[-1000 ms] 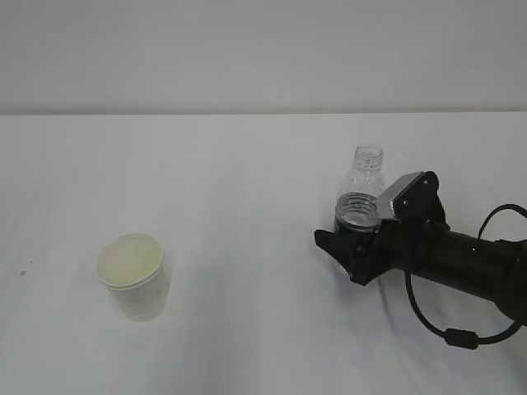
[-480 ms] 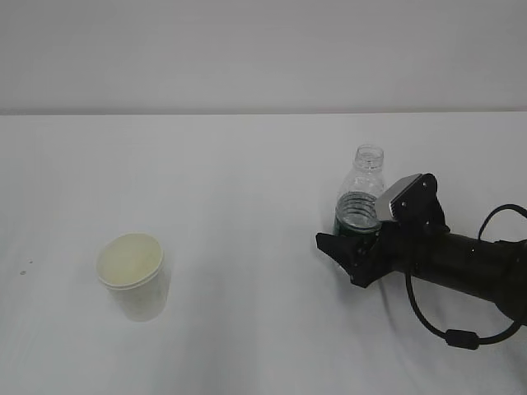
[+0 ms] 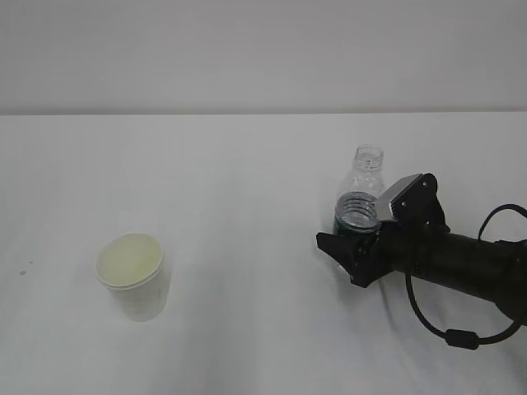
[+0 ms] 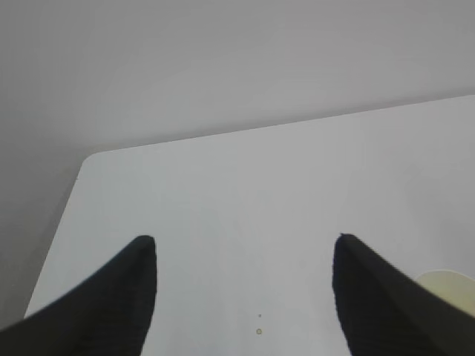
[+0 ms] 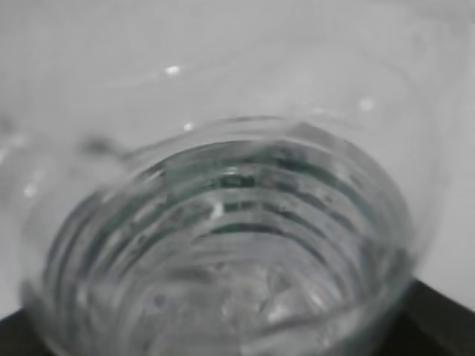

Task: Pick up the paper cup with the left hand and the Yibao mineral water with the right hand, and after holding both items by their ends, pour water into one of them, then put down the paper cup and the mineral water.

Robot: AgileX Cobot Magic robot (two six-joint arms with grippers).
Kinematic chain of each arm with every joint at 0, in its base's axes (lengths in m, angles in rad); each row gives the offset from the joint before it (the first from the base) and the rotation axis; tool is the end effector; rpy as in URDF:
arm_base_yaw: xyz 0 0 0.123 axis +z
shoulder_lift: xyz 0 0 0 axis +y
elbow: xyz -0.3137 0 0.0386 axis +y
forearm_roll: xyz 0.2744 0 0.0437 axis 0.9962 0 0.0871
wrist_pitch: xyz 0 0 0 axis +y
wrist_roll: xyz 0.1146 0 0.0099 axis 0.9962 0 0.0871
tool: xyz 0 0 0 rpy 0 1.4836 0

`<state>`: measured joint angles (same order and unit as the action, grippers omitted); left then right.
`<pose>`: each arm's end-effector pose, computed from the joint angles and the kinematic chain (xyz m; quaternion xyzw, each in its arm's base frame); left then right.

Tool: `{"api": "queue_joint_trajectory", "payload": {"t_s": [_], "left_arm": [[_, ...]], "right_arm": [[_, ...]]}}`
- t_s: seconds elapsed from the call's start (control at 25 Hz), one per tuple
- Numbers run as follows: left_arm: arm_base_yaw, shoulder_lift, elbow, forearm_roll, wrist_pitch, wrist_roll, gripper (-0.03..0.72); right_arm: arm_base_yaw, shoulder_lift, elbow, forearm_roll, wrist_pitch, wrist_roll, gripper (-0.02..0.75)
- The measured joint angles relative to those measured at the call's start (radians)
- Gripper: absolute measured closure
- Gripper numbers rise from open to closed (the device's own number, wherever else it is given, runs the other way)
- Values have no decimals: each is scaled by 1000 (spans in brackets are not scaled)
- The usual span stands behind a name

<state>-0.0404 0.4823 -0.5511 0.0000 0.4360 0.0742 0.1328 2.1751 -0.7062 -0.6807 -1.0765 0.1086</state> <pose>0.1211 -0.0049 0.3333 0.0457 0.7976 0.0102 0.6014 0.3572 0.1120 0.0518 -0.3107 0.7564 0.2094 0.5362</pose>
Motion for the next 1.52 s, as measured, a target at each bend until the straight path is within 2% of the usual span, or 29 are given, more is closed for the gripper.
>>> {"api": "queue_joint_trajectory", "payload": {"t_s": [0.24, 1.52], "left_arm": [[0, 0, 0, 0, 2, 0, 159], [0, 0, 0, 0, 9, 2, 159]], "right_arm": [[0, 0, 0, 0, 0, 0, 238], [0, 4, 0, -4, -32, 13, 281]]}}
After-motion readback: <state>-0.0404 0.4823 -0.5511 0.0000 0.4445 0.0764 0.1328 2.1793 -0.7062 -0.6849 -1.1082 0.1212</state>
